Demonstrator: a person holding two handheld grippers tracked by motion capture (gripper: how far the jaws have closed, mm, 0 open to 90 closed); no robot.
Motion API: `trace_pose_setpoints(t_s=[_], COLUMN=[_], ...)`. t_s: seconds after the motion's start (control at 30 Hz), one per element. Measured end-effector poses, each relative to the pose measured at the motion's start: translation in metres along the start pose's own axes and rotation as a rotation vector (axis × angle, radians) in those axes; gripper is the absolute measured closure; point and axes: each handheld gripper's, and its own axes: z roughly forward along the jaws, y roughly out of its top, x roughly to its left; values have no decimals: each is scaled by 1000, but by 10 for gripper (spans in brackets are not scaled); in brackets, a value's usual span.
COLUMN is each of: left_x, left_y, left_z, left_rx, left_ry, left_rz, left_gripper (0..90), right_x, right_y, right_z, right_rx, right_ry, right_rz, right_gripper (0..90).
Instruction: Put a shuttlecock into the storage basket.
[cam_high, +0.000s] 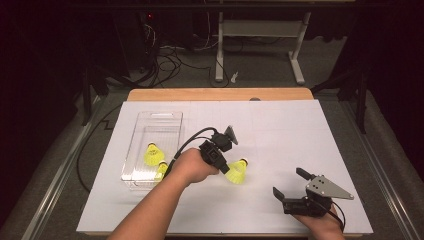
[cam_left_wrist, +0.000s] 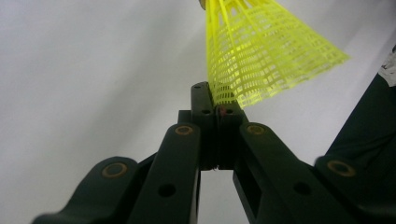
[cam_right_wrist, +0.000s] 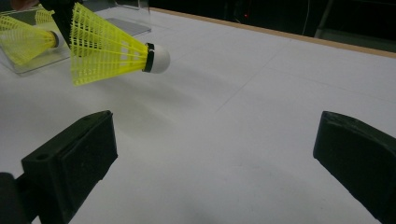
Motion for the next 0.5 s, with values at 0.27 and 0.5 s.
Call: trace_pose_setpoints(t_s=[0.27,0.5], left_x=[13,23], left_y=[-14,-26], left_z=[-4,-5], left_rx=[-3,-4], left_ry=[20,18], left_rz=[-39,-61], left_gripper=[894,895], right_x=[0,0], right_y=[0,0], right_z=[1,1], right_rx=[4,7], right_ry=[1,1], right_rz=[1,3], right_gripper=[2,2])
